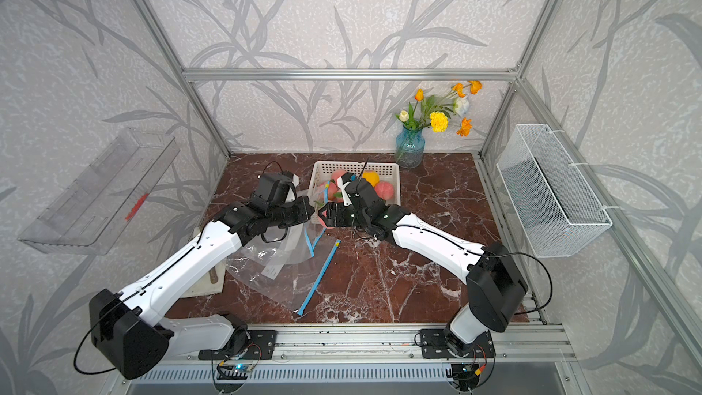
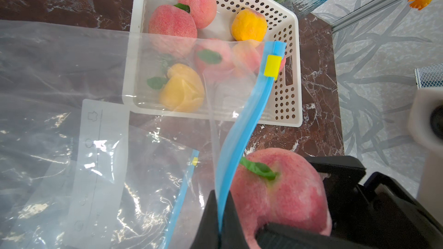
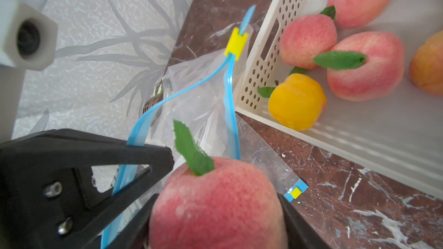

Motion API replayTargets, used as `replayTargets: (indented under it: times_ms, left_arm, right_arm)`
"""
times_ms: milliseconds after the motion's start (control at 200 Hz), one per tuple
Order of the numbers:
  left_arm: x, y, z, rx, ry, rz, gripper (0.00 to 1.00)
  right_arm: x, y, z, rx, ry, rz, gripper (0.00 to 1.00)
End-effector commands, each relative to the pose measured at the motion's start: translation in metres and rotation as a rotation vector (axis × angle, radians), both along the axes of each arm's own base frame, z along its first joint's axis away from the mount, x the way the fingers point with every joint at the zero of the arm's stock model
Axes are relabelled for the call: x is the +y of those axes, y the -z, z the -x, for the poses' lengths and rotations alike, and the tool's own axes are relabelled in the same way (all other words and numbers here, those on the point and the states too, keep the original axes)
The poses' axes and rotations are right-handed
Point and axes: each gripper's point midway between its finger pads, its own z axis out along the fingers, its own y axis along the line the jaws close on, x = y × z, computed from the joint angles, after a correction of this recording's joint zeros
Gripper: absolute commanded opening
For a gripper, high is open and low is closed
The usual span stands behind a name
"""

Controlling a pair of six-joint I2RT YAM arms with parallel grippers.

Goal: Place the peach in a zip-top bag and seal the zipper
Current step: Place the peach in the zipper food storage bag.

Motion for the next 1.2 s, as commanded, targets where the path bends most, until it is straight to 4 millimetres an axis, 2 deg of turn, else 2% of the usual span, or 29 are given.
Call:
replayTargets:
  times_ms: [0, 80, 230, 410, 650, 850, 1010, 1195]
  left_arm:
    - [-0.001, -0.02, -0.002, -0.043, 0.001, 0.033, 0.0]
    - [-0.001, -0.022, -0.002, -0.045, -0.001, 0.035, 0.0]
    - [-0.001, -0.023, -0.001, -0.049, -0.002, 0.041, 0.0]
    - [-0.004, -0.026, 0.002, -0.054, 0.014, 0.061, 0.0]
    - [0.002, -0.015, 0.003, -0.043, -0.022, 0.054, 0.0]
    - [0.003, -0.011, -0.001, -0.035, -0.053, 0.062, 0.0]
    - [0.0, -0.015, -0.005, -0.04, -0.073, 0.101, 0.0]
    - [-0.003, -0.029, -0.005, -0.059, -0.074, 0.139, 0.0]
  right_arm:
    - [0.013, -0.011, 0.011, -0.047, -0.107, -0.011, 0.59]
    - [0.012, -0.01, 0.01, -0.046, -0.107, -0.007, 0.59]
    - [0.002, 0.008, -0.003, 0.048, 0.011, 0.016, 0.59]
    - [-0.001, 0.013, -0.008, 0.163, 0.109, 0.061, 0.6]
    - [0.007, -0.012, -0.004, 0.346, 0.208, -0.162, 0.61]
    - [0.013, -0.018, 0.003, 0.501, 0.253, -0.251, 0.61]
    - [0.006, -0.011, 0.005, 0.475, 0.295, -0.217, 0.61]
    - [0.006, -0.002, 0.009, 0.317, 0.246, -0.086, 0.61]
